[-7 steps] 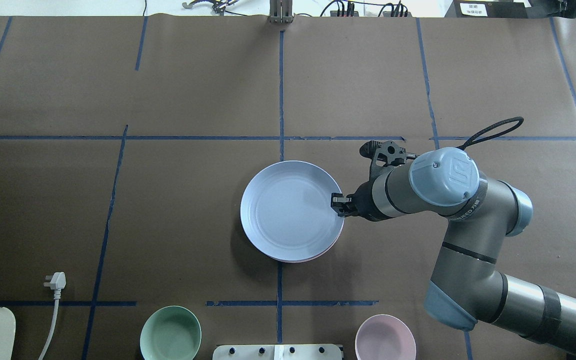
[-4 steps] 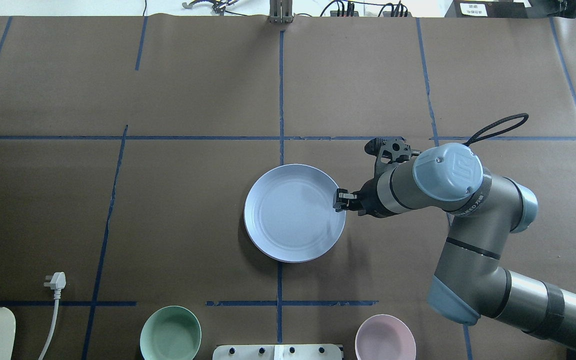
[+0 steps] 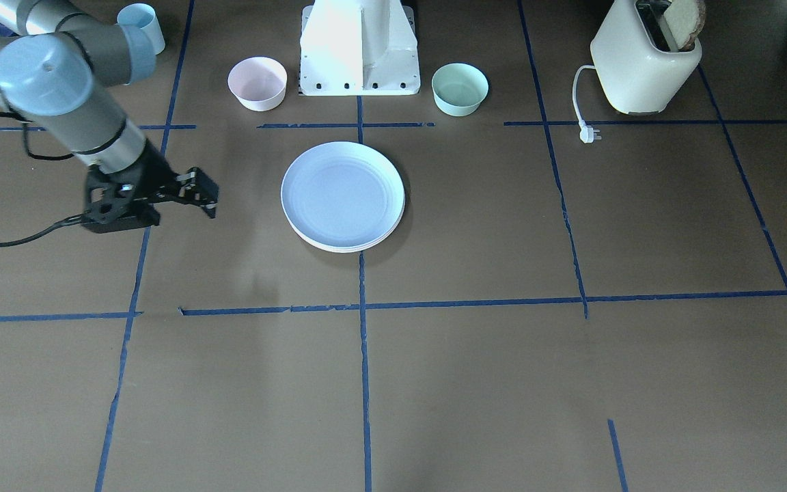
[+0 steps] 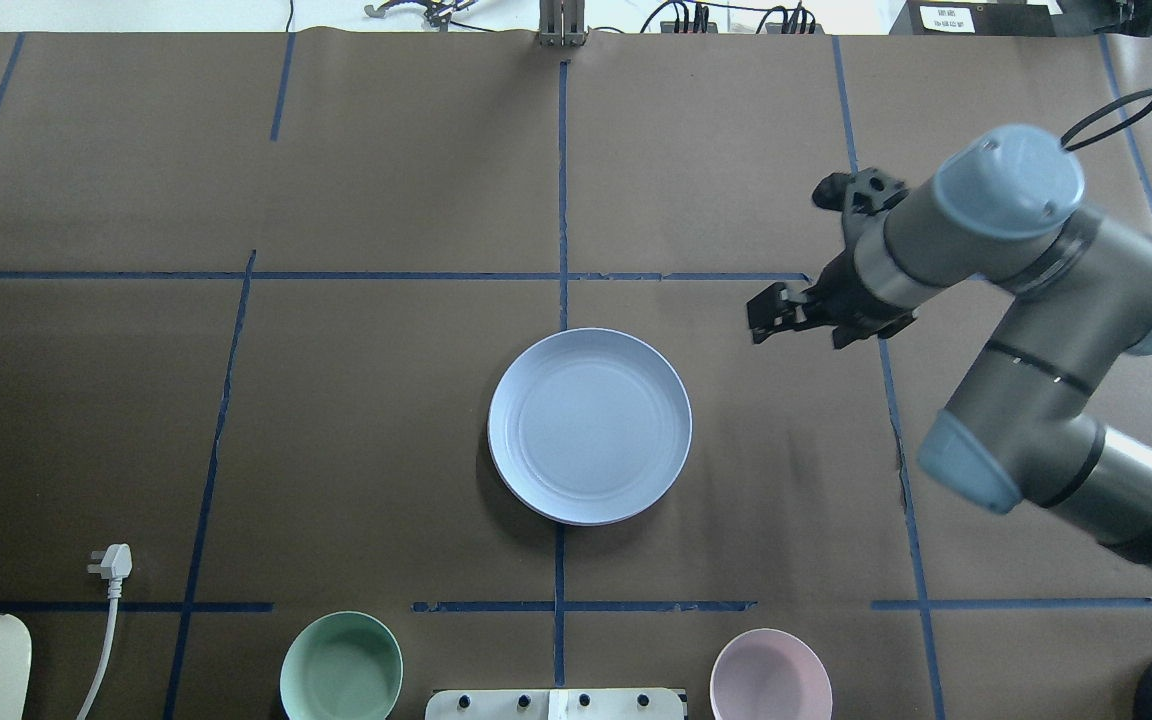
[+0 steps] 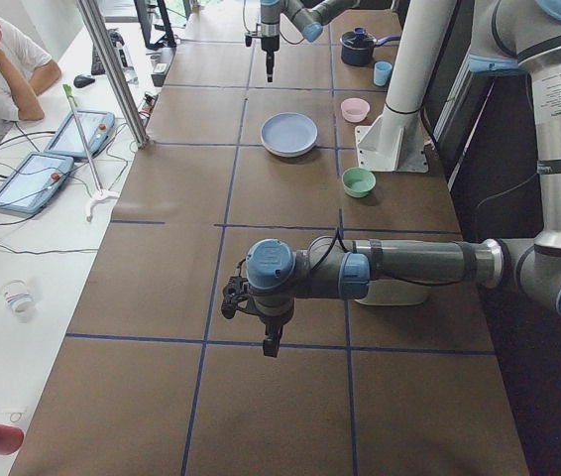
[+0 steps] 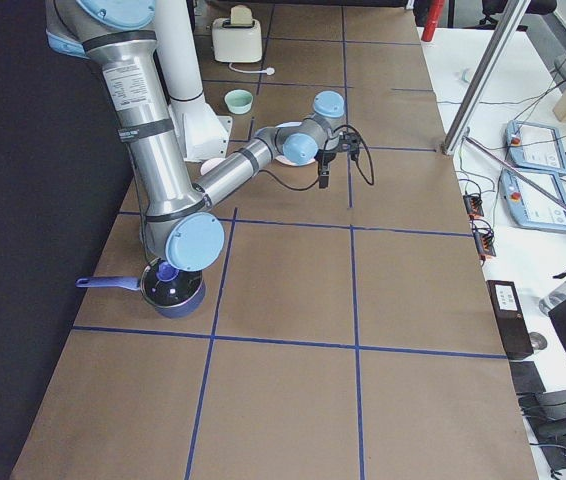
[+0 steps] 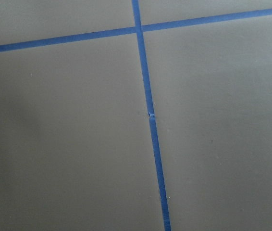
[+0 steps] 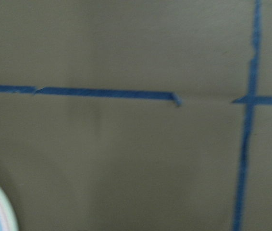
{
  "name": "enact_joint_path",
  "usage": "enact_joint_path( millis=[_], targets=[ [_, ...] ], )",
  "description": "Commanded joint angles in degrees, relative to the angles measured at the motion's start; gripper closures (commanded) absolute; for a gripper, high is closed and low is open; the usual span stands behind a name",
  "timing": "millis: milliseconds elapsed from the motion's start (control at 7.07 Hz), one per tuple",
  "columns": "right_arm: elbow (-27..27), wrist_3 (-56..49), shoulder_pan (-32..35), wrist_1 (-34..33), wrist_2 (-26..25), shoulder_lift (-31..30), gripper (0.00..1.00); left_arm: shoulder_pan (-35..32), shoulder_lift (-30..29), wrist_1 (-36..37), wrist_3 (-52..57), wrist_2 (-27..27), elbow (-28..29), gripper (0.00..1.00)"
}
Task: Stack three plates with pink and blue
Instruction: 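Open the right gripper and withdraw the right arm from the stack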
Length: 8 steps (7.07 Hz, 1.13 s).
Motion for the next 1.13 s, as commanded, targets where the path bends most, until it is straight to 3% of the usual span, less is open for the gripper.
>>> enact_joint_path(
  millis=[0,425,708,991],
  targets=[
    [-0.9,-31.5,16.1,-10.7,4.5,-6.2,0.00,1.4,-0.1,2.5,0.2,0.2,-0.3,0.00],
    [-1.5,-56.4,29.7,-13.6,4.6,-16.7,0.00,2.0,1.2,4.0,0.3,0.1,-2.4,0.00],
    [-1.5,-59.9,34.7,-13.3,4.2,-24.8,0.00,2.1,2.3,4.3,0.2,0.4,-1.4,0.00],
    [-1.4,-59.1,35.4,-13.2,4.2,-26.8,0.00,2.1,2.3,4.3,0.1,0.4,-1.6,0.00]
  ],
)
